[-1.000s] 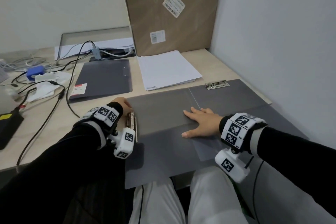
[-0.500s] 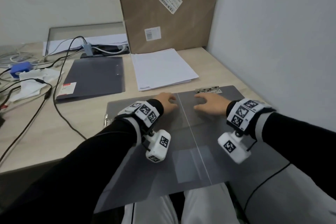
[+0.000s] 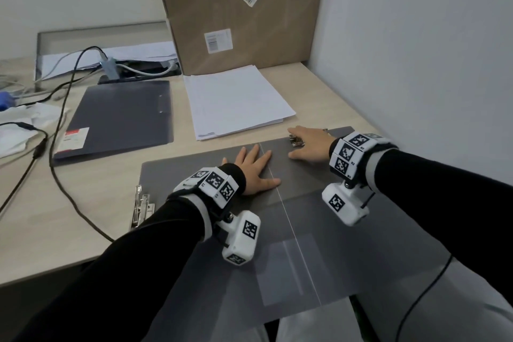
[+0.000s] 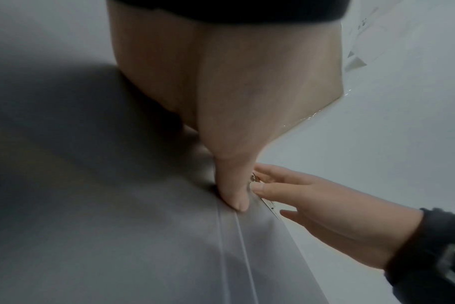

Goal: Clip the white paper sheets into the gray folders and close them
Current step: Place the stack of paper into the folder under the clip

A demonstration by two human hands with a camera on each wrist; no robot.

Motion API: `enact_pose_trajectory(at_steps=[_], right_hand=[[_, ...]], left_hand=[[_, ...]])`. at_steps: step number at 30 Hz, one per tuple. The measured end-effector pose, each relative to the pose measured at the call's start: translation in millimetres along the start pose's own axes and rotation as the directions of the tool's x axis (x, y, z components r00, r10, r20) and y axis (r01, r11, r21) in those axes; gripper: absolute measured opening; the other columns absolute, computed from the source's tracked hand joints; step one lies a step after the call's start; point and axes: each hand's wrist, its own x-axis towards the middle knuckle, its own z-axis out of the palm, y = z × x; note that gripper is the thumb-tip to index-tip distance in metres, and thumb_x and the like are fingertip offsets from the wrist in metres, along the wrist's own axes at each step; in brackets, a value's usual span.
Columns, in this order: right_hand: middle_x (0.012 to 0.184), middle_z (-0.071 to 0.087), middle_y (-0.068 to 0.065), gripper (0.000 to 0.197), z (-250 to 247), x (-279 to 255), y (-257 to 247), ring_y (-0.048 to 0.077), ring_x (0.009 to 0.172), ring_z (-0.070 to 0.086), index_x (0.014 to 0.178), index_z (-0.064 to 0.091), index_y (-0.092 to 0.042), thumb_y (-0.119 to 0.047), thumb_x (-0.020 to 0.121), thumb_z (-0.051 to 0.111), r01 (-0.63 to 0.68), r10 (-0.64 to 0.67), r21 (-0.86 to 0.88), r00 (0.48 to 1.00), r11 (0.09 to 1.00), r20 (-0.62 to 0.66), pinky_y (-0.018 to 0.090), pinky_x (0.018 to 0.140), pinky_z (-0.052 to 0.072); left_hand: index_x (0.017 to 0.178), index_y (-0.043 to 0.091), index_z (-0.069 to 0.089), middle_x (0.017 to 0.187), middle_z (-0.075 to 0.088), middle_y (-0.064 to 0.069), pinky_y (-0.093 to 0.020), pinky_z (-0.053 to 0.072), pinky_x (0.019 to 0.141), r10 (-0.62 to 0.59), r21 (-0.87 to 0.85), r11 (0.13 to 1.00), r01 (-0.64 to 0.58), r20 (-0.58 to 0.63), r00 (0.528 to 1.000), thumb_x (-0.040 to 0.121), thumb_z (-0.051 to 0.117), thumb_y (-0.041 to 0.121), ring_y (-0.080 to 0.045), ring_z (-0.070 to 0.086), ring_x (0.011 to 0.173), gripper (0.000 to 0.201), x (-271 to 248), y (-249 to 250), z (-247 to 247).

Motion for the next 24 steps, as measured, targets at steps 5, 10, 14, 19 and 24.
enact_pose_trajectory(at_steps=[5, 10, 14, 19, 24], right_hand=[[0.155, 0.028, -0.004, 0.065, 1.8, 7.0, 6.7, 0.033, 0.141, 0.023, 0.147, 0.026, -0.032, -0.049, 0.089, 0.048, -0.006, 0.007, -0.075, 1.000, 0.997, 0.017, 0.047, 0.113, 0.027], [0.154, 0.027, -0.003, 0.060, 4.1, 9.2, 6.2, 0.028, 0.142, 0.023, 0.146, 0.028, -0.032, -0.047, 0.091, 0.043, -0.004, 0.009, -0.120, 0.999, 0.993, 0.039, 0.050, 0.111, 0.028], [0.154, 0.029, 0.007, 0.056, 8.4, 6.3, 3.3, 0.032, 0.140, 0.027, 0.145, 0.034, -0.023, -0.031, 0.091, 0.048, 0.004, -0.005, 0.037, 1.000, 0.999, 0.020, 0.038, 0.115, 0.023], [0.127, 0.058, 0.004, 0.021, -9.4, -1.4, 19.1, 0.022, 0.122, 0.052, 0.109, 0.058, -0.020, -0.025, 0.089, 0.054, 0.027, 0.101, 0.417, 0.954, 0.909, -0.284, 0.030, 0.098, 0.036], [0.126, 0.062, 0.004, 0.019, -32.4, -4.8, 59.7, 0.024, 0.118, 0.055, 0.101, 0.065, -0.022, -0.024, 0.093, 0.048, -0.073, 0.189, 0.316, 0.916, 0.946, -0.353, 0.031, 0.095, 0.039]], left_hand=[[0.149, 0.039, -0.004, 0.160, -0.015, 0.007, -0.059, 0.001, 0.115, -0.003, -0.012, 1.000, 0.003, 0.004, 1.000, 0.086, 0.038, 0.066, -0.022, -0.012, 0.149, 0.081, 0.4, 0.1, -0.4], [0.150, 0.038, -0.003, 0.160, -0.015, 0.007, -0.059, 0.001, 0.116, -0.008, -0.022, 1.000, 0.008, 0.001, 1.000, 0.086, 0.037, 0.066, -0.021, -0.012, 0.149, 0.080, -0.4, 0.6, -0.1], [0.150, 0.038, -0.001, 0.160, -0.014, 0.008, -0.059, 0.002, 0.116, -0.012, -0.027, 1.000, 0.012, -0.009, 1.000, 0.086, 0.037, 0.065, -0.021, -0.011, 0.149, 0.079, -0.4, 0.1, -0.3], [0.150, 0.038, 0.001, 0.161, -0.012, 0.007, -0.059, 0.003, 0.116, -0.009, -0.037, 0.999, 0.008, -0.029, 1.000, 0.087, 0.038, 0.064, -0.021, -0.009, 0.150, 0.078, -2.4, 0.7, -0.3], [0.150, 0.038, 0.004, 0.161, -0.009, 0.008, -0.059, 0.002, 0.116, 0.004, -0.062, 0.998, -0.006, -0.041, 0.999, 0.086, 0.040, 0.063, -0.020, -0.009, 0.150, 0.078, -5.8, -0.1, -0.4]])
